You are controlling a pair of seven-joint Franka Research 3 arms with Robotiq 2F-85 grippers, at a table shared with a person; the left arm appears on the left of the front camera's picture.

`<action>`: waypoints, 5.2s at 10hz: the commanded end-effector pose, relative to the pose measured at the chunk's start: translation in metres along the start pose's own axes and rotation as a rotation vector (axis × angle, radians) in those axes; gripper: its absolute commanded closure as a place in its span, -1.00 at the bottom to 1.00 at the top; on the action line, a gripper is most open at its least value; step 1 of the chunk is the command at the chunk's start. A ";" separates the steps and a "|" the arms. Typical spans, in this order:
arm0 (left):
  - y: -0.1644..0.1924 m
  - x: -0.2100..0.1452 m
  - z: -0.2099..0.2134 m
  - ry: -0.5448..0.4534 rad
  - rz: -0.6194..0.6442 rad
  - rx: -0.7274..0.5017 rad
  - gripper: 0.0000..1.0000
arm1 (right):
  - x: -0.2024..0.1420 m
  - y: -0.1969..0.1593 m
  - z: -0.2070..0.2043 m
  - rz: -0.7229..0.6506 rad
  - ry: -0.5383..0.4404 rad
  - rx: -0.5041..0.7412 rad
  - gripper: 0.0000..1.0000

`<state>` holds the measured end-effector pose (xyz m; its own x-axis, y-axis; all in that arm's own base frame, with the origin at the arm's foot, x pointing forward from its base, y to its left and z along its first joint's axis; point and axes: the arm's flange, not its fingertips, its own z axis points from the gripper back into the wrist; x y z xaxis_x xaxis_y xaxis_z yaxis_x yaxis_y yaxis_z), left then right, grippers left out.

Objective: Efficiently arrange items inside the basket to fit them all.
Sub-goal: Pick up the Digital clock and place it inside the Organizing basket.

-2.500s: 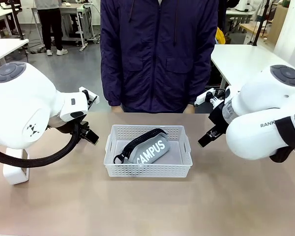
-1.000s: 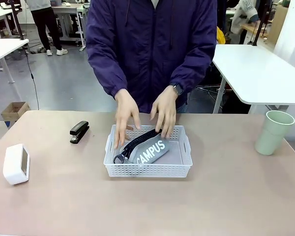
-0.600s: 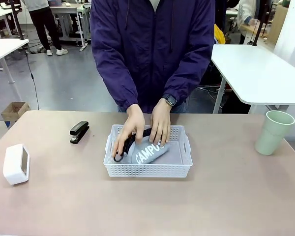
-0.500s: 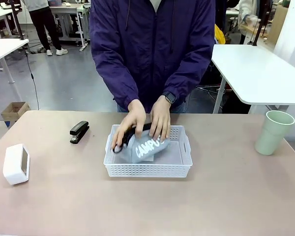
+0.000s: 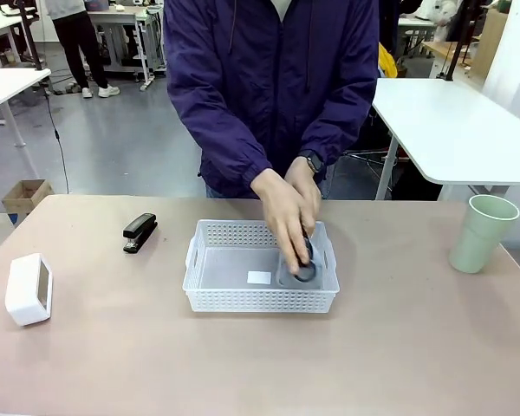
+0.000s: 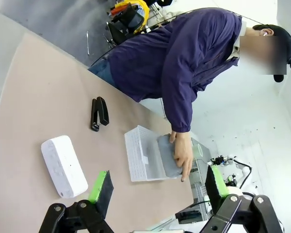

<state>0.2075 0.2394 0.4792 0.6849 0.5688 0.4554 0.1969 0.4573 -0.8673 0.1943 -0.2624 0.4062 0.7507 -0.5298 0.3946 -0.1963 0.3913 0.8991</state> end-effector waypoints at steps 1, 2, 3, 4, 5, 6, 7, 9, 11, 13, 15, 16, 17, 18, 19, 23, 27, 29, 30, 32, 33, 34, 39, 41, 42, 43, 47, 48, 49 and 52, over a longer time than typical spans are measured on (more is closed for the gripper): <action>-0.001 0.003 0.001 -0.003 -0.022 -0.012 -1.00 | 0.001 0.003 0.002 0.031 -0.013 0.006 -1.00; -0.001 0.003 0.001 -0.003 -0.022 -0.012 -1.00 | 0.001 0.003 0.002 0.031 -0.013 0.006 -1.00; -0.001 0.003 0.001 -0.003 -0.022 -0.012 -1.00 | 0.001 0.003 0.002 0.031 -0.013 0.006 -1.00; -0.001 0.003 0.001 -0.003 -0.022 -0.012 -1.00 | 0.001 0.003 0.002 0.031 -0.013 0.006 -1.00; -0.001 -0.001 0.002 0.002 -0.002 -0.002 -1.00 | 0.001 0.003 0.002 0.031 -0.013 0.006 -1.00; -0.007 -0.002 -0.002 0.033 0.052 0.126 -1.00 | 0.001 0.003 0.002 0.031 -0.013 0.006 -1.00; -0.015 0.004 -0.007 0.091 0.064 0.172 -1.00 | 0.001 0.003 0.002 0.031 -0.013 0.006 -1.00; -0.031 0.022 -0.020 0.201 0.068 0.336 -1.00 | 0.001 0.003 0.002 0.031 -0.013 0.006 -1.00; -0.049 0.035 -0.048 0.326 0.044 0.531 -1.00 | 0.001 0.003 0.002 0.031 -0.013 0.006 -1.00; -0.058 0.037 -0.091 0.428 -0.001 0.757 -1.00 | 0.001 0.003 0.002 0.031 -0.013 0.006 -1.00; -0.061 0.029 -0.131 0.540 -0.070 0.949 -1.00 | 0.001 0.003 0.002 0.031 -0.013 0.006 -1.00; -0.062 0.021 -0.157 0.549 -0.133 1.026 -1.00 | 0.001 0.003 0.002 0.031 -0.013 0.006 -1.00; -0.061 0.015 -0.177 0.535 -0.170 1.054 -1.00 | 0.001 0.003 0.002 0.031 -0.013 0.006 -1.00; -0.055 0.011 -0.193 0.450 -0.182 1.103 -1.00 | 0.001 0.003 0.002 0.031 -0.013 0.006 -1.00; -0.049 0.004 -0.205 0.506 -0.196 1.095 -1.00 | 0.001 0.003 0.002 0.031 -0.013 0.006 -1.00; -0.056 0.003 -0.210 0.518 -0.199 1.060 -1.00 | 0.001 0.003 0.002 0.031 -0.013 0.006 -1.00; -0.036 -0.031 -0.248 0.707 -0.326 1.058 -1.00 | 0.001 0.003 0.002 0.031 -0.013 0.006 -1.00; -0.028 -0.048 -0.252 0.765 -0.375 1.088 -1.00 | 0.001 0.003 0.002 0.031 -0.013 0.006 -1.00; -0.026 -0.051 -0.252 0.754 -0.356 1.107 -1.00 | 0.001 0.003 0.002 0.031 -0.013 0.006 -1.00; -0.025 -0.053 -0.252 0.726 -0.311 1.112 -1.00 | 0.001 0.003 0.002 0.031 -0.013 0.006 -1.00; -0.019 -0.056 -0.249 0.714 -0.274 1.103 -1.00 | 0.001 0.003 0.002 0.031 -0.013 0.006 -1.00; -0.010 -0.060 -0.248 0.732 -0.238 1.084 -1.00 | 0.001 0.003 0.002 0.031 -0.013 0.006 -1.00; 0.028 -0.066 -0.259 0.706 -0.110 1.083 -1.00 | 0.001 0.003 0.002 0.031 -0.013 0.006 -1.00; 0.030 -0.064 -0.261 0.671 -0.015 1.095 -1.00 | 0.001 0.003 0.002 0.031 -0.013 0.006 -1.00; 0.031 -0.060 -0.261 0.580 0.155 1.118 -1.00 | 0.001 0.003 0.002 0.031 -0.013 0.006 -1.00; 0.030 -0.056 -0.261 0.476 0.300 1.179 -1.00 | 0.001 0.003 0.002 0.031 -0.013 0.006 -1.00; 0.030 -0.028 -0.265 0.467 0.299 1.194 -1.00 | 0.001 0.003 0.002 0.031 -0.013 0.006 -1.00; 0.030 -0.028 -0.265 0.467 0.299 1.194 -1.00 | 0.001 0.003 0.002 0.031 -0.013 0.006 -1.00; 0.030 -0.028 -0.265 0.467 0.299 1.194 -1.00 | 0.001 0.003 0.002 0.031 -0.013 0.006 -1.00; 0.038 -0.032 -0.268 0.564 0.217 1.192 -1.00 | 0.001 0.003 0.002 0.031 -0.013 0.006 -1.00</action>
<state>0.3805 0.0518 0.3836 0.8455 0.5318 -0.0482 -0.5339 0.8406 -0.0908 0.1907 -0.2618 0.4076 0.7506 -0.5282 0.3970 -0.1951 0.3968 0.8969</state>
